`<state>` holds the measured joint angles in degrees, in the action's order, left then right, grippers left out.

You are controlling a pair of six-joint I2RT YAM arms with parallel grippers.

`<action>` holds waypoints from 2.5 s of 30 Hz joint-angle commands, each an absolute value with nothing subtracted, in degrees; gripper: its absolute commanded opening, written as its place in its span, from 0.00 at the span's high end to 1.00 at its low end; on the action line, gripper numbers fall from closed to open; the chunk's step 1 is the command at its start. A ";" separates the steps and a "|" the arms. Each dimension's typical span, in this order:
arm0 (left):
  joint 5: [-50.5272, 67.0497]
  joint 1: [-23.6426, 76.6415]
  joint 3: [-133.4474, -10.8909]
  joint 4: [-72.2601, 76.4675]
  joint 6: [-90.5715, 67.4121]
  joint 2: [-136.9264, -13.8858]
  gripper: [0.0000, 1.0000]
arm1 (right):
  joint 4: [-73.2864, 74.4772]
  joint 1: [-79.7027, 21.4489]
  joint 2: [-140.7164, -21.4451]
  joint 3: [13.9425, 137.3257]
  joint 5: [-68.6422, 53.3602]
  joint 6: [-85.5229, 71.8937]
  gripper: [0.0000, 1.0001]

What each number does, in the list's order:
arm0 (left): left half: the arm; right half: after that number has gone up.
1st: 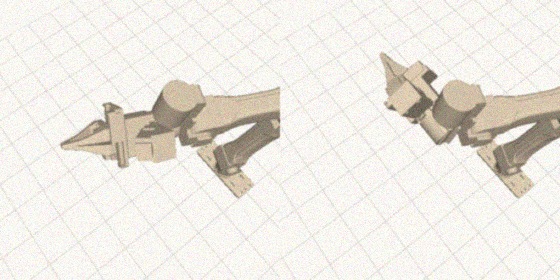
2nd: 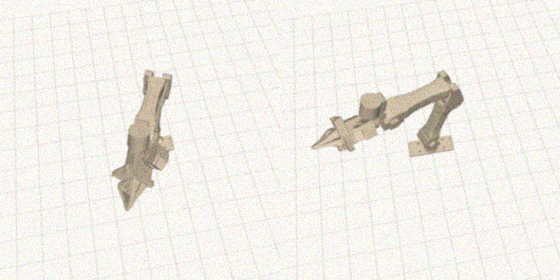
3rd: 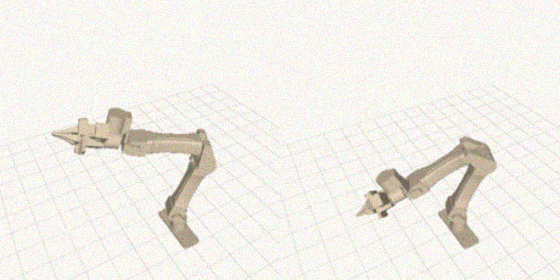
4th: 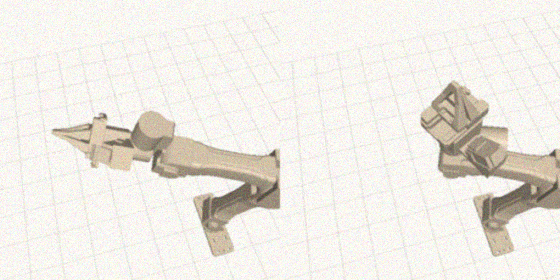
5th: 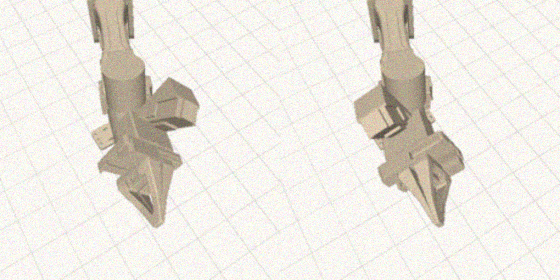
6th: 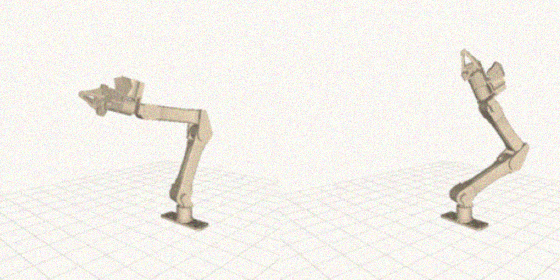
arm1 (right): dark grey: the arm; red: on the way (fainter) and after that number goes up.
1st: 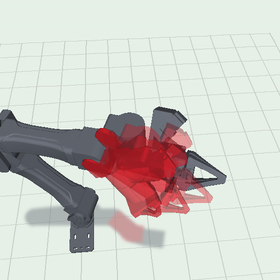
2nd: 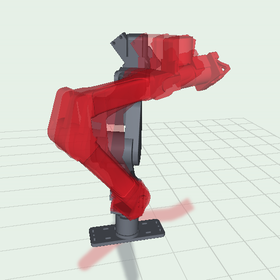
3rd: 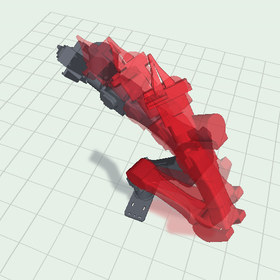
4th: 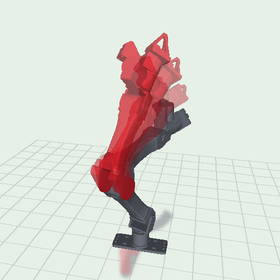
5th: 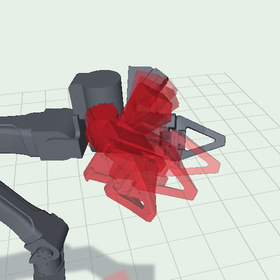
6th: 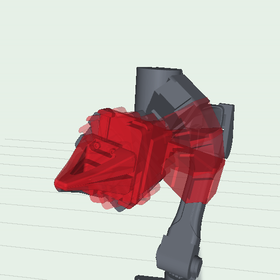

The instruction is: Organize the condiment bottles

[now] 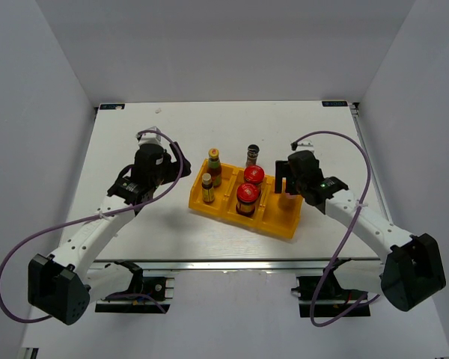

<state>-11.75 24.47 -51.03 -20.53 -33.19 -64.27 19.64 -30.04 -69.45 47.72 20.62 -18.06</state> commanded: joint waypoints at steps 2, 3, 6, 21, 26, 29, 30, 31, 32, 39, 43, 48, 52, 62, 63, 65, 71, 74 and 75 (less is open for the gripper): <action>-11.43 24.08 -50.18 -19.78 -32.61 -62.84 0.02 | 19.95 -30.32 -66.89 48.60 20.31 -18.02 0.11; -11.51 24.08 -50.19 -19.78 -32.61 -62.93 0.02 | 20.13 -30.24 -66.71 49.04 20.04 -17.93 0.11; -11.60 24.08 -50.27 -19.69 -32.70 -63.10 0.02 | 21.09 -30.32 -66.27 51.84 20.12 -17.84 0.11; -14.42 24.00 -49.84 -20.48 -32.08 -63.37 0.02 | 18.90 -30.32 -83.22 72.66 15.21 -17.31 0.11; -15.29 23.56 -50.01 -20.30 -31.29 -63.89 0.02 | 21.00 -30.67 -95.94 82.42 13.53 -16.70 0.11; -15.47 22.68 -50.01 -19.69 -30.68 -64.60 0.02 | 21.80 -31.02 -102.45 88.58 15.46 -16.44 0.11; -15.29 22.33 -50.01 -19.51 -30.59 -64.95 0.02 | 22.06 -31.03 -104.05 90.25 15.99 -16.35 0.11; -15.03 21.37 -50.10 -19.34 -30.50 -65.56 0.02 | 23.19 -31.03 -105.72 91.92 16.87 -16.26 0.11; -14.51 20.75 -50.27 -19.34 -30.41 -66.09 0.02 | 23.81 -31.03 -107.21 95.24 17.31 -16.26 0.11; -10.99 15.83 -50.89 -18.90 -30.06 -69.34 0.02 | 26.98 -31.81 -115.57 101.34 19.59 -16.96 0.11; -9.67 14.24 -50.54 -18.11 -29.88 -70.13 0.02 | 28.30 -31.90 -116.19 100.02 20.40 -17.84 0.11; -8.62 12.48 -50.54 -18.02 -30.06 -71.45 0.02 | 29.27 -32.25 -116.19 98.18 19.69 -18.54 0.19; -7.47 12.04 -50.54 -17.67 -30.15 -71.89 0.02 | 29.09 -32.34 -114.70 96.77 19.42 -19.16 0.23; -7.12 11.43 -50.62 -17.58 -30.24 -71.89 0.02 | 29.97 -32.34 -113.03 95.45 18.98 -20.21 0.48; -6.86 11.43 -50.62 -17.58 -30.23 -71.98 0.02 | 29.54 -32.34 -112.59 95.19 18.98 -20.21 0.53; -6.42 11.43 -50.71 -17.58 -30.23 -72.07 0.02 | 28.57 -32.34 -110.67 94.57 19.25 -20.04 0.61; -8.52 11.34 -52.12 -19.33 -31.46 -72.68 0.02 | 26.10 -32.43 -105.91 93.34 20.92 -18.11 0.71; -7.21 11.43 -52.47 -19.51 -32.34 -72.25 0.02 | 26.10 -32.34 -102.59 92.82 20.92 -17.23 0.74; -7.03 11.43 -52.47 -19.69 -32.69 -71.55 0.02 | 26.02 -32.34 -101.52 92.29 21.53 -16.88 0.74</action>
